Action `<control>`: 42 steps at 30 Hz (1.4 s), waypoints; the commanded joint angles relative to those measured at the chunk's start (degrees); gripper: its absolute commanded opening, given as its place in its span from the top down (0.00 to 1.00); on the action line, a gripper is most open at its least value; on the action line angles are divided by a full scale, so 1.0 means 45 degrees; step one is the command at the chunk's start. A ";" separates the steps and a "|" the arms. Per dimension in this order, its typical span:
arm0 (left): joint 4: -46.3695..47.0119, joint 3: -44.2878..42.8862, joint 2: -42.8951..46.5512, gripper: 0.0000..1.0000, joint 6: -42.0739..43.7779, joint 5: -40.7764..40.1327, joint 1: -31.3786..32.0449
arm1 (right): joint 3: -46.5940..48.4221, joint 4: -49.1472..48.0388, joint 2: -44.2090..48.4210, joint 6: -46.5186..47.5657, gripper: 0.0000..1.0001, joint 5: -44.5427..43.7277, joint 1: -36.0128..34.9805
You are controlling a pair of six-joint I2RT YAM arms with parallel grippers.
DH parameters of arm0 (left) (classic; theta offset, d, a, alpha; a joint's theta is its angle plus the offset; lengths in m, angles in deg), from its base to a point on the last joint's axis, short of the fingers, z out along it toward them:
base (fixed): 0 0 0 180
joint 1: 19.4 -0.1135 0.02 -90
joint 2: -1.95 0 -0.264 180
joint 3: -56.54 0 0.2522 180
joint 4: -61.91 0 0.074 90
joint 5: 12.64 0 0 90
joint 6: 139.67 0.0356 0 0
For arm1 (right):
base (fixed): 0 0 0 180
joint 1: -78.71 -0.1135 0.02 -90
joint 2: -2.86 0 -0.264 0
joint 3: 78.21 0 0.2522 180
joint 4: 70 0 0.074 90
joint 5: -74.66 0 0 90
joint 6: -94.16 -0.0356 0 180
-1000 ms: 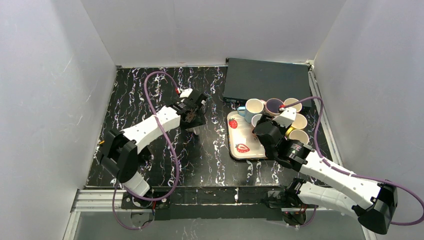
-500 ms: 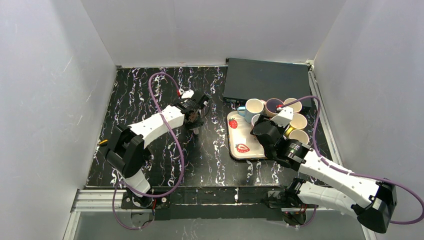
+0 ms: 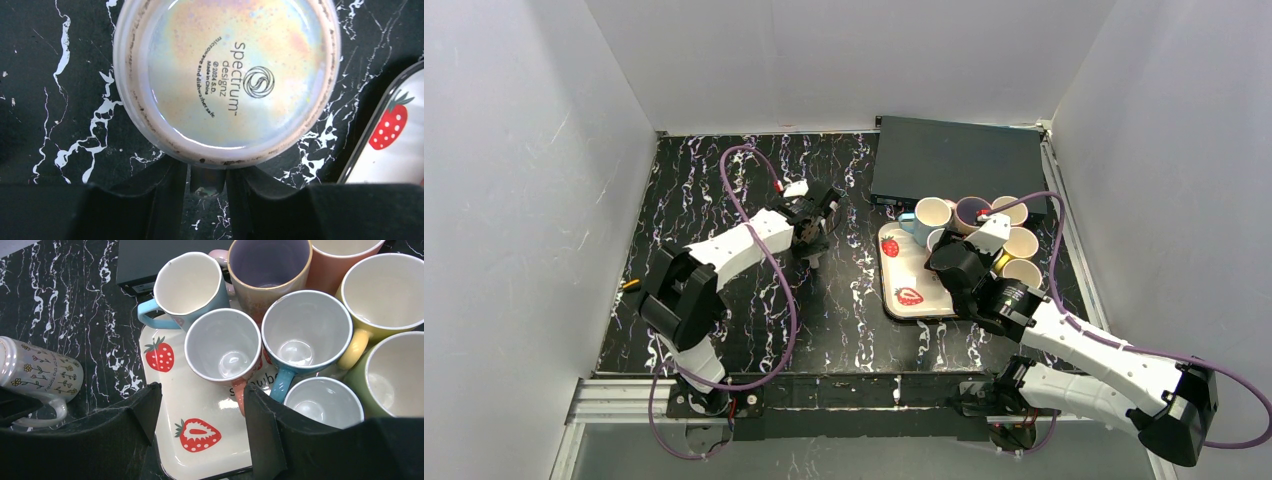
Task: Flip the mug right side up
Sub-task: Turn over the cup at the center of the board.
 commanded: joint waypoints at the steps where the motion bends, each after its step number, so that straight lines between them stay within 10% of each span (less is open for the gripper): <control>1: -0.0303 -0.0297 -0.0194 0.70 -0.0203 -0.0338 -0.0268 | 0.0276 -0.0283 -0.0037 -0.0089 0.32 -0.0140 0.0089; 7: 0.0083 -0.0199 -0.0043 1.00 0.0116 -0.0059 -0.0394 | 0.0315 -0.0273 -0.0049 -0.0088 0.32 -0.0117 0.0073; 20: 0.3335 -0.0598 0.3891 1.00 0.3947 0.2173 -0.0411 | -0.0188 -0.3420 0.0856 0.1142 0.13 0.2868 0.0106; 42: 0.7744 -0.2355 0.6475 1.00 0.2318 0.8528 -0.1019 | -0.0438 -1.3944 -0.0465 -0.2102 0.03 0.9288 0.0093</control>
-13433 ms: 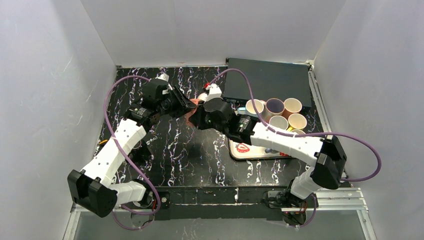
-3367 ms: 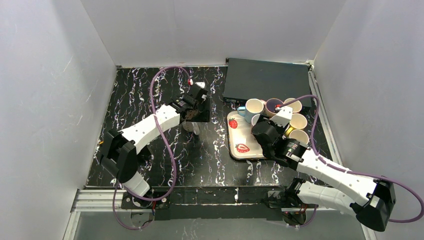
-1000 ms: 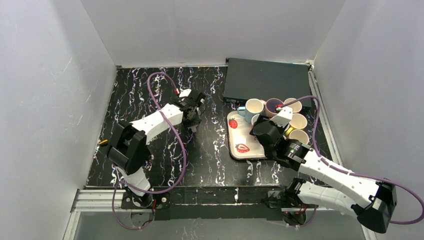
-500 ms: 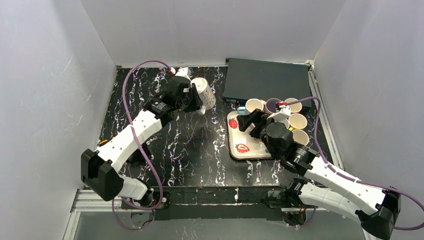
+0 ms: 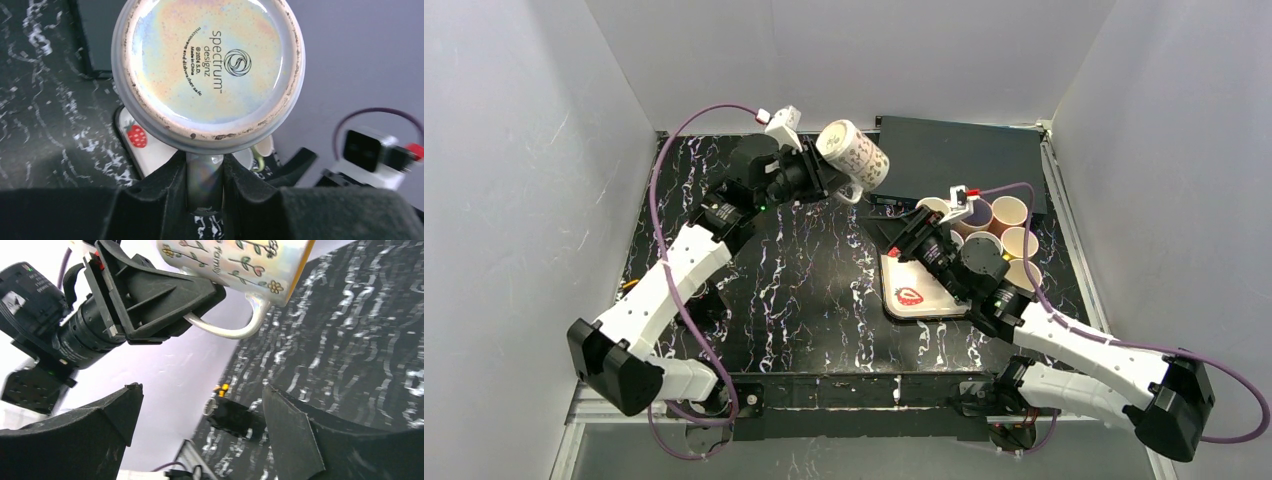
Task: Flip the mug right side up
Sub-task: Turn over the cup at the center of the board.
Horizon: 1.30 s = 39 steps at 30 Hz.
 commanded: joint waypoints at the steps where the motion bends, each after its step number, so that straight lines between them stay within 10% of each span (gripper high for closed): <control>1: 0.2818 -0.1305 0.1768 1.00 -0.0477 0.1719 -0.0018 | 0.0324 -0.3534 -0.0202 -0.1387 0.03 0.0580 0.0038; 24: 0.4238 -0.2060 0.2983 1.00 -0.2567 0.5035 -0.0018 | 0.2199 -0.9136 -0.2978 -0.2938 0.24 0.1621 0.0030; 39: 0.4461 -0.1758 0.3298 1.00 -0.2254 0.5359 -0.0018 | 0.2892 -0.9230 -0.3241 -0.2713 0.87 0.1494 0.0032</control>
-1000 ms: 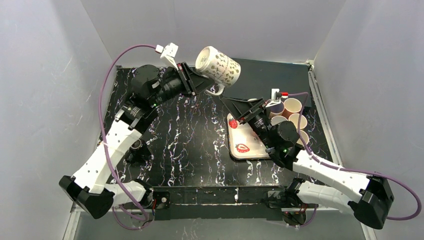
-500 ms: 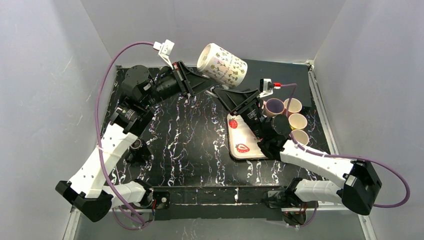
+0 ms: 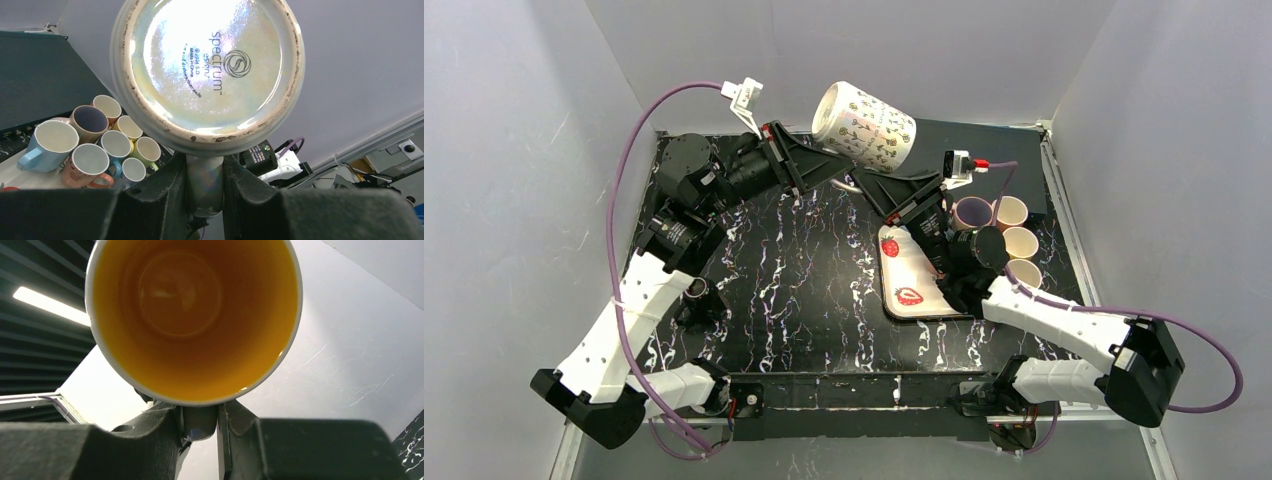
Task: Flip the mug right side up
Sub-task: Turn over the cup at the center of the board.
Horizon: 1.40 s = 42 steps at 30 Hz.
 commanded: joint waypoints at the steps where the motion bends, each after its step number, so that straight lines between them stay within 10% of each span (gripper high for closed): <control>1: 0.1819 -0.0480 0.0975 1.00 0.0384 0.0727 0.0016 | 0.0700 -0.0925 0.0093 0.0505 0.92 -0.0168 0.0057; 14: 0.1392 0.0798 0.1479 0.30 0.1081 -0.0795 0.0016 | 0.1011 -0.0576 0.1458 0.4903 0.99 -0.0106 0.0047; 33: -0.2450 0.1153 0.1368 0.23 0.3341 -0.4223 0.0016 | 0.1529 0.4301 0.3137 0.9003 0.99 -0.1851 0.0049; 42: -0.5238 0.1488 0.2331 0.23 0.4928 -0.7165 0.0016 | 0.3530 1.3198 0.3435 0.9901 0.99 -0.3089 0.0064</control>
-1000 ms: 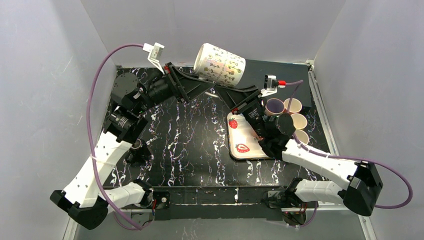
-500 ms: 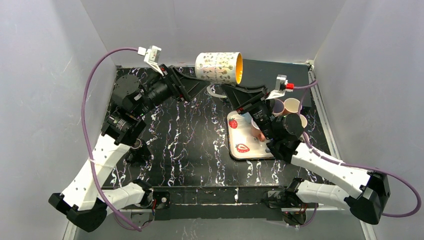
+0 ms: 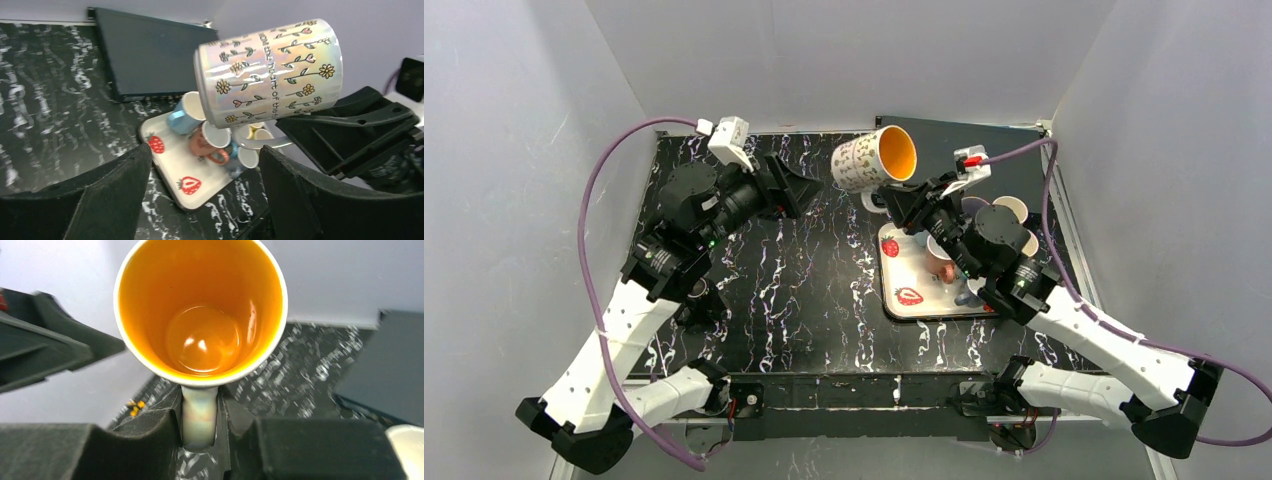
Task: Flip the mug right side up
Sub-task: Turn over the cup at the center of the board, then place the cup on the tray.
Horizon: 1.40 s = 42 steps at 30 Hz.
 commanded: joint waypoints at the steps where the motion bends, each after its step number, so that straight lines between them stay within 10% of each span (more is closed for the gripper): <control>1: -0.1829 -0.0049 0.0813 0.23 0.1198 -0.2553 0.0011 | 0.2012 0.3666 0.0684 0.0509 0.99 -0.0767 0.0015; 12: -0.2682 -0.0137 0.0963 0.19 0.1840 -0.5709 0.0011 | 0.1534 0.9756 0.0904 0.0489 0.99 -0.2153 0.0008; 42: -0.3406 -0.0252 0.0814 0.19 0.1970 -0.6600 -0.0022 | -0.4494 0.6933 0.2490 0.0037 0.99 -0.2935 -0.0027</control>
